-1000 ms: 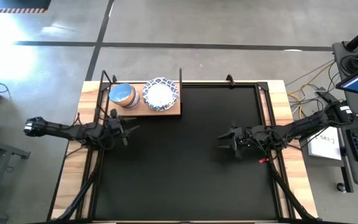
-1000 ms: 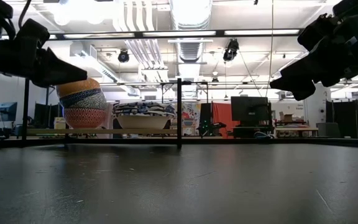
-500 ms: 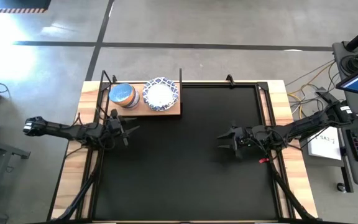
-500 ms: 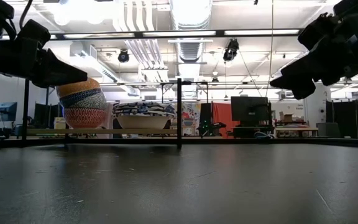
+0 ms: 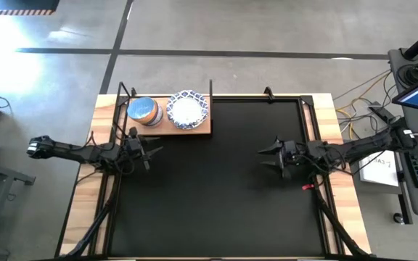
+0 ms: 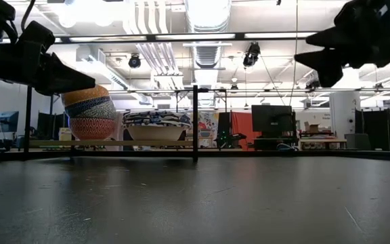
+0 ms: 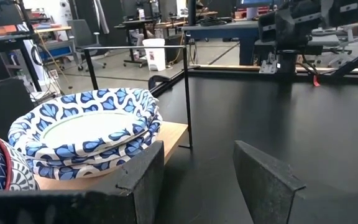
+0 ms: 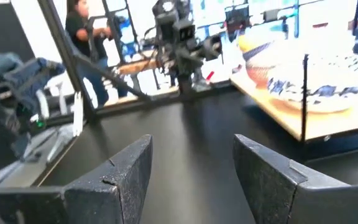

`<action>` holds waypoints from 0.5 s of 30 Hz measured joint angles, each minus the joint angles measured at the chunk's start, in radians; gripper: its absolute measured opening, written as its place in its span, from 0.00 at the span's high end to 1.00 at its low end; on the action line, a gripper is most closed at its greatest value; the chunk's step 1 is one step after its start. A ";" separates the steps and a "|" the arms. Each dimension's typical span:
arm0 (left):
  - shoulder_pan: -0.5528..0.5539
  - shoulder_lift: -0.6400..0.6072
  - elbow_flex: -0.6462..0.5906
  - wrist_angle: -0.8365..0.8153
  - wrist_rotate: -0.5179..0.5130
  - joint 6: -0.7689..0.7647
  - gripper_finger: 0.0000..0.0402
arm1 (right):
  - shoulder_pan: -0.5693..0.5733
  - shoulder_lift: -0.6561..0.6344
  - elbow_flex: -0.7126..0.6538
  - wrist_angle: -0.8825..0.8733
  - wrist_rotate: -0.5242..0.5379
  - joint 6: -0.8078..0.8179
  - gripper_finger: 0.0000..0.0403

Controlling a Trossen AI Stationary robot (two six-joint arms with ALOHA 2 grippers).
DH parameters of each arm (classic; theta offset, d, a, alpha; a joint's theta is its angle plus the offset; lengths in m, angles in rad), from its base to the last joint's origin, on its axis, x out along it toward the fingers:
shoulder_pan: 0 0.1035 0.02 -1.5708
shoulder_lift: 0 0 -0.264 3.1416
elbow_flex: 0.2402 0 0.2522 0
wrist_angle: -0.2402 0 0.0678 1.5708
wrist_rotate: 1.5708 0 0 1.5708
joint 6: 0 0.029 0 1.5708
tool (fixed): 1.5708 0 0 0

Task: Place and stack bowls onto a shelf
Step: Return to Home Position

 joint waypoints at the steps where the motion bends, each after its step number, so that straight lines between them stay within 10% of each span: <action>1: 0.000 0.000 0.000 0.000 0.000 0.000 0.56 | -0.011 -0.011 0.000 0.000 0.000 0.000 0.48; 15: 0.000 0.000 0.001 0.003 0.000 0.000 0.56 | -0.220 -0.233 0.000 -0.254 0.000 0.075 0.48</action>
